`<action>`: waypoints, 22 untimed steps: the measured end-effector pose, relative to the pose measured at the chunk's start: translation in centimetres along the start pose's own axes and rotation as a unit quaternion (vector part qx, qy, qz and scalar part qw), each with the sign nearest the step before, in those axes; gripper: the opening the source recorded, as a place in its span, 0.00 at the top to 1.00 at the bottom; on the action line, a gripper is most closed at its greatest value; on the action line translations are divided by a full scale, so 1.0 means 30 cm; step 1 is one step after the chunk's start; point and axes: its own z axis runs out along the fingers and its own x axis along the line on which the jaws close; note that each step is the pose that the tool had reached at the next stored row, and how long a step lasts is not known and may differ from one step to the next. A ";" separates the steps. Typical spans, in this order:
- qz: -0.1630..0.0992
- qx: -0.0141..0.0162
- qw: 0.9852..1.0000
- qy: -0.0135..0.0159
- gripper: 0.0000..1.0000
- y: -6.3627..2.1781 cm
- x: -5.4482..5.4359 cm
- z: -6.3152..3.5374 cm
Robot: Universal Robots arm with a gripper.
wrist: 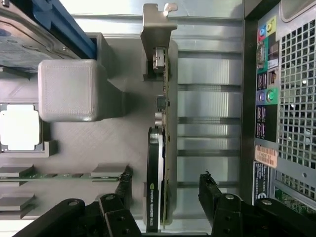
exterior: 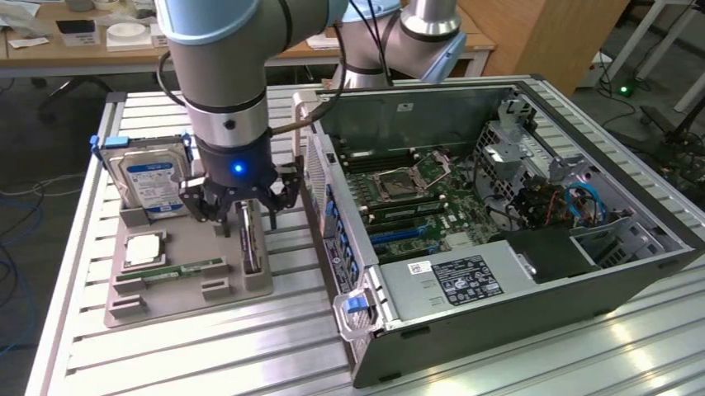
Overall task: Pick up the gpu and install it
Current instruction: 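Pick up the gpu and move the gpu toward the slot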
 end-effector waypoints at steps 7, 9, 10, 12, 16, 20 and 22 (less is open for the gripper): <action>0.000 0.000 1.000 0.000 0.34 0.043 0.000 0.042; 0.000 0.000 1.000 0.000 0.34 0.044 0.000 0.054; 0.000 0.000 1.000 0.000 0.34 0.044 0.001 0.060; 0.000 0.000 1.000 0.000 0.34 0.043 0.005 0.072; 0.000 0.000 1.000 0.000 0.34 0.044 0.009 0.091; 0.000 0.000 1.000 0.000 0.34 0.045 0.019 0.103; 0.000 0.000 1.000 0.000 0.34 0.046 0.019 0.108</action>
